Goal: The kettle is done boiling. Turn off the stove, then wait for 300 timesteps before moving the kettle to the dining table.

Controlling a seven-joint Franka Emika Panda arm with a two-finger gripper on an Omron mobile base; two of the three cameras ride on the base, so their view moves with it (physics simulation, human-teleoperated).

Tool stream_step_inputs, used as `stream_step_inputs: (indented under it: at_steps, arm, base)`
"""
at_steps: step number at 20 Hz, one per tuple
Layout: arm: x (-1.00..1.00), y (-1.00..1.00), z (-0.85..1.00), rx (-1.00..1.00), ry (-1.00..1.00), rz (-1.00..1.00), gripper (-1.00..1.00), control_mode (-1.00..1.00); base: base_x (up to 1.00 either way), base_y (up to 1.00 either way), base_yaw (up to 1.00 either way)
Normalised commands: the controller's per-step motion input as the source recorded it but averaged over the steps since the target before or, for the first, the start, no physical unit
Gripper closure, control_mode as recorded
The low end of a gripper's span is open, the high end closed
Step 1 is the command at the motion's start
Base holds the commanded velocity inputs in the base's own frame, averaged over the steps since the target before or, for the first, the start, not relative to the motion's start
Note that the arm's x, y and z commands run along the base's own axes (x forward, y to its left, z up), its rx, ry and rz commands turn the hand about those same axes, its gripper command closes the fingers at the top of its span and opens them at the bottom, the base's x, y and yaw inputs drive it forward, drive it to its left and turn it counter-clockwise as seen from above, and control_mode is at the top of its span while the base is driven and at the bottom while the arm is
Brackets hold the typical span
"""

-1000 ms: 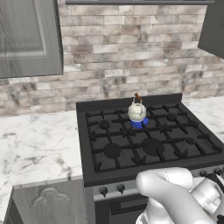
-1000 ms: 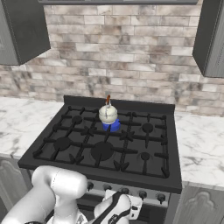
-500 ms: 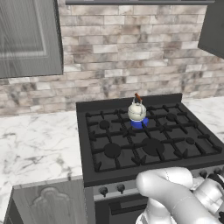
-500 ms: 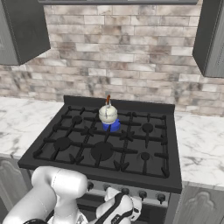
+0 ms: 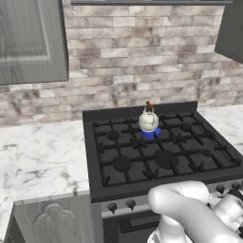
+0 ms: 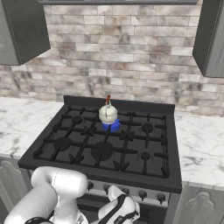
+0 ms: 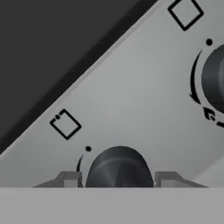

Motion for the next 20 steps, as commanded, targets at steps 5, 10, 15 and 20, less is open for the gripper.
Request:
stream_step_inputs:
  at_steps: [5,10,15,20]
  arm:
    - [-0.01,0.00,0.00,0.29,0.00,0.00,1.00,-1.00]
    - [0.00,0.00,0.00,0.28,0.00,0.00,1.00,-1.00]
    - [0.00,0.00,0.00,0.26,0.00,0.00,1.00,-1.00]
    - [0.00,0.00,0.00,0.31,0.00,0.00,1.00,-1.00]
  base:
    - [0.00,0.00,0.00]
    - [0.00,0.00,0.00]
    - [0.00,0.00,0.00]
    - [0.00,0.00,0.00]
